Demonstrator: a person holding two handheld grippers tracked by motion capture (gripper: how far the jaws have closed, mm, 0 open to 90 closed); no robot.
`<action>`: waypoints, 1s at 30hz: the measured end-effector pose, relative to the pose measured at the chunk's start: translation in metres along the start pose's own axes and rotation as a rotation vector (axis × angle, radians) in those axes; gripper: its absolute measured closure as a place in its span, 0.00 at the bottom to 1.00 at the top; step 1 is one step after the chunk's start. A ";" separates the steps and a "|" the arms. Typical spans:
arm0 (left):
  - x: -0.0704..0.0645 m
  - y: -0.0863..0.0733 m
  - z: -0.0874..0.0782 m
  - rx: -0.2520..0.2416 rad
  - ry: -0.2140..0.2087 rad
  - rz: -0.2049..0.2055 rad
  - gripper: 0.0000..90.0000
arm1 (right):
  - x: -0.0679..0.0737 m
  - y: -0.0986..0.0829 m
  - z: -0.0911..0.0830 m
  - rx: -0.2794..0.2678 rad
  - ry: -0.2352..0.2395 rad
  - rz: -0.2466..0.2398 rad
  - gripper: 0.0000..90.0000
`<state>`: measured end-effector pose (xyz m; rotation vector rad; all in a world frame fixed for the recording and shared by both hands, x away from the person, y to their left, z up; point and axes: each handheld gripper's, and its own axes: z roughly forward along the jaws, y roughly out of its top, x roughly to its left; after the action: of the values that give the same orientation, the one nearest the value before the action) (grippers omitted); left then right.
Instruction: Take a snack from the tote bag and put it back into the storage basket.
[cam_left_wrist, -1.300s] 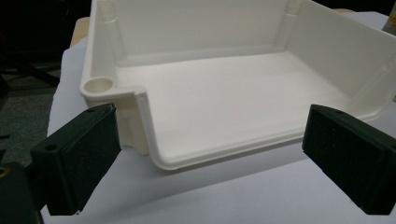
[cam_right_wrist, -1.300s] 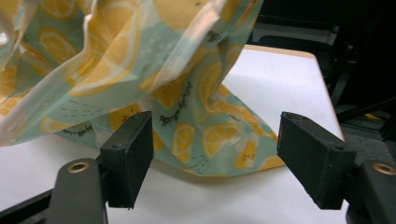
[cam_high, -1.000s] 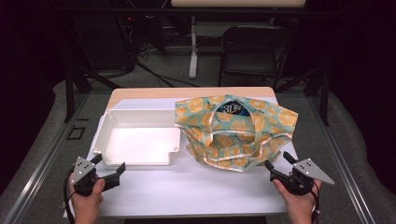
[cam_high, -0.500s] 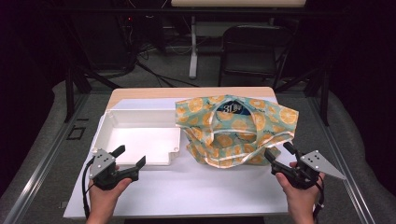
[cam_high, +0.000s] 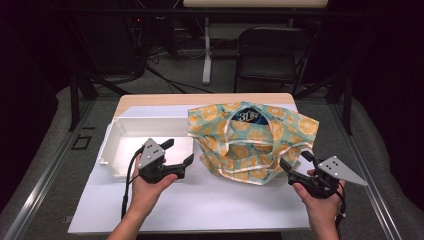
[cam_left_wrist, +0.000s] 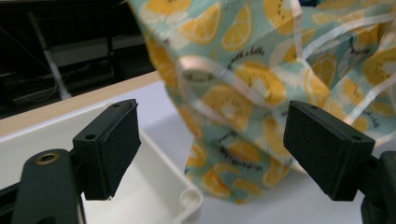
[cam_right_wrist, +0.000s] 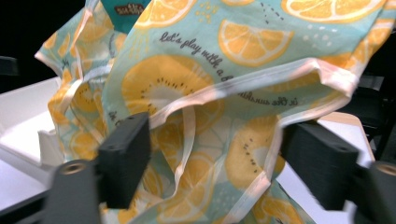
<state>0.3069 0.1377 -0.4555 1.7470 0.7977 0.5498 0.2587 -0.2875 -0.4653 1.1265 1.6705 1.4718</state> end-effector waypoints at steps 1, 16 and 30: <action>-0.001 0.003 0.005 0.001 -0.011 -0.002 0.21 | 0.000 0.000 0.001 -0.008 0.000 0.007 0.36; -0.010 0.029 0.037 -0.066 -0.160 -0.026 0.89 | -0.003 0.011 0.007 -0.038 -0.030 -0.007 1.00; 0.021 0.061 0.021 -0.109 -0.128 -0.101 1.00 | -0.025 0.057 -0.004 -0.100 -0.077 -0.024 1.00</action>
<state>0.3505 0.1283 -0.4044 1.6159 0.7478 0.4023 0.2765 -0.3112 -0.4101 1.0917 1.5361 1.4614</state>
